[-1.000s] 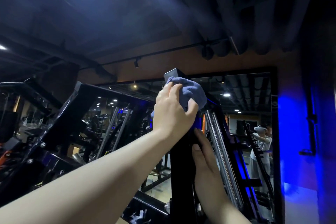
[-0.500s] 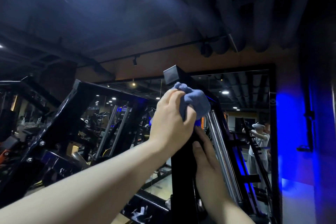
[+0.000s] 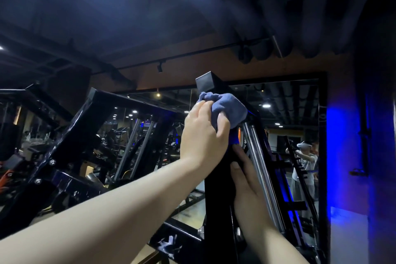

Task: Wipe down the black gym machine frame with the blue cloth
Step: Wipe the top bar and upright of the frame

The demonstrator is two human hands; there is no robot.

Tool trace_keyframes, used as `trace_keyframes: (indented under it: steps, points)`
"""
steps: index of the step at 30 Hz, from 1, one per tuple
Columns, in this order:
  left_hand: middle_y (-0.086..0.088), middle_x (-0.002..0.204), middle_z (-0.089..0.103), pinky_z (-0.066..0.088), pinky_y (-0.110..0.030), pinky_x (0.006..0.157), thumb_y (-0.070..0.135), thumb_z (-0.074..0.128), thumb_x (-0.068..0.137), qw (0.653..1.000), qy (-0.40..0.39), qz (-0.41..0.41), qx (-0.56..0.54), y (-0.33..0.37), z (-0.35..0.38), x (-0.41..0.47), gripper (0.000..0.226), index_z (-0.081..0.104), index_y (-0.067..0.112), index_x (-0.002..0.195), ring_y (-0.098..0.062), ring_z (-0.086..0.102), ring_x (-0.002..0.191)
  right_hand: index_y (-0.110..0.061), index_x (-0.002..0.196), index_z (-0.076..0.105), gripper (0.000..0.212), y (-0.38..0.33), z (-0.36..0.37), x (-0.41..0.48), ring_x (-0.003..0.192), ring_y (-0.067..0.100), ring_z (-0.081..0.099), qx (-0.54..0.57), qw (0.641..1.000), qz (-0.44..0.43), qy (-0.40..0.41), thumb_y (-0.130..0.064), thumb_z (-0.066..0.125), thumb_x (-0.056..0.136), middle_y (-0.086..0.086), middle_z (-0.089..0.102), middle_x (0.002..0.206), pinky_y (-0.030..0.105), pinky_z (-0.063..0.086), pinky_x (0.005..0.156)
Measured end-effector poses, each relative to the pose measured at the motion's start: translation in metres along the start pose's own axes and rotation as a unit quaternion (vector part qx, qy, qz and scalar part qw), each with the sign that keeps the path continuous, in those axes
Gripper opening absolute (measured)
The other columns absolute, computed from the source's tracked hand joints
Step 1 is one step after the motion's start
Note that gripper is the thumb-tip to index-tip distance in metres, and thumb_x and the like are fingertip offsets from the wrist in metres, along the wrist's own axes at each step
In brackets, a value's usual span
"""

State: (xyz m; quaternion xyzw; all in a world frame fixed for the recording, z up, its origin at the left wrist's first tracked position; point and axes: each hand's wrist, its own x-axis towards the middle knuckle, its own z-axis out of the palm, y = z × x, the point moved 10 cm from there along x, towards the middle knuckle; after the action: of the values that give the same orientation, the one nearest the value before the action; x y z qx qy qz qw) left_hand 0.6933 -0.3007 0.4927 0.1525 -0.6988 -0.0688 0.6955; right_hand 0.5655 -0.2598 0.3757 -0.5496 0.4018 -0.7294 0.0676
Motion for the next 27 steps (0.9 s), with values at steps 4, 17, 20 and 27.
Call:
trace_keyframes:
  steps: [4, 17, 20, 27]
  points:
    - [0.005, 0.15, 0.041, 0.016, -0.02, 0.12, 0.043, 0.041, 0.094, 0.997, -0.057, 0.029, 0.039, 0.006, 0.001, -0.048, 0.057, 0.046, 0.015, 0.144, -0.01, 0.025, 0.145, -0.043, 0.138, 0.056, 0.037, -0.007, 0.006, -0.003, 0.128, 0.015, 0.059, 0.026, 0.999, -0.012, -0.028, -0.024, 0.042, 0.109, -0.007, 0.065, 0.135, 0.053, 0.042, 0.112]
    - [0.003, 0.138, 0.054, 0.03, -0.031, 0.118, 0.03, 0.046, 0.098, 0.996, -0.028, 0.085, -0.011, 0.004, -0.001, -0.034, 0.038, 0.06, 0.012, 0.128, -0.013, 0.041, 0.139, -0.046, 0.128, 0.063, 0.036, -0.005, 0.001, -0.003, 0.125, 0.006, 0.06, 0.031, 1.0, -0.003, -0.001, -0.021, 0.046, 0.108, -0.012, 0.066, 0.134, 0.036, 0.045, 0.106]
    - [0.003, 0.15, 0.046, 0.026, -0.033, 0.122, 0.038, 0.041, 0.1, 0.993, -0.06, 0.099, -0.007, 0.0, -0.003, -0.072, 0.048, 0.053, 0.015, 0.14, -0.01, 0.033, 0.146, -0.032, 0.114, 0.071, 0.026, -0.009, 0.004, -0.005, 0.105, 0.013, 0.07, 0.054, 0.998, 0.009, -0.008, -0.02, 0.05, 0.105, -0.003, 0.076, 0.111, 0.026, 0.051, 0.084]
    - [-0.005, 0.128, 0.063, 0.038, -0.044, 0.112, 0.028, 0.039, 0.101, 0.995, -0.035, 0.043, -0.077, -0.016, 0.007, 0.027, 0.035, 0.065, 0.01, 0.116, -0.02, 0.051, 0.13, -0.053, 0.133, 0.057, 0.033, -0.003, -0.003, 0.003, 0.138, -0.001, 0.045, 0.001, 1.0, -0.003, 0.017, -0.035, 0.049, 0.106, -0.025, 0.051, 0.147, 0.037, 0.033, 0.121]
